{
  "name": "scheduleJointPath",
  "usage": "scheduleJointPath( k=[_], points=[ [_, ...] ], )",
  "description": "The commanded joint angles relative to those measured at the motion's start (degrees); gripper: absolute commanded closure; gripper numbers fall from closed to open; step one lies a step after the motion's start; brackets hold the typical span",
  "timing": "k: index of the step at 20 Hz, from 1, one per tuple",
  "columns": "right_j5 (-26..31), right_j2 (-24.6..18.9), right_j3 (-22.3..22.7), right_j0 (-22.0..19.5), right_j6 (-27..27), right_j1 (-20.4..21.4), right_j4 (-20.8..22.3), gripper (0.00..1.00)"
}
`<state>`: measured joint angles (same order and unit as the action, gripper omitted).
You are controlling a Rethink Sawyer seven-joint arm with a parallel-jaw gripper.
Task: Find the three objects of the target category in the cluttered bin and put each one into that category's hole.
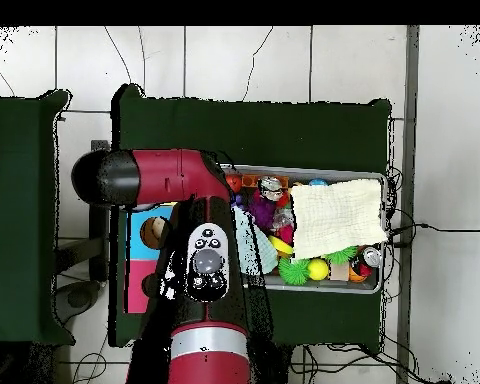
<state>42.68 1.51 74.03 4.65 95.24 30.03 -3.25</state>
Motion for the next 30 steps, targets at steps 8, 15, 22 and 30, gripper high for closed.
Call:
scheduleJointPath(
  k=[8,15,22,30],
  points=[
    [-5.89,-1.32,5.59,-0.90,6.07,-3.35,3.23,1.00],
    [-8.26,-1.03,6.39,-0.48,6.49,-3.53,3.47,1.00],
    [-6.78,-0.83,6.54,-0.45,6.85,-3.34,2.54,1.00],
    [-6.90,-1.01,6.99,-0.65,6.96,-3.10,2.24,0.00]
  ],
)
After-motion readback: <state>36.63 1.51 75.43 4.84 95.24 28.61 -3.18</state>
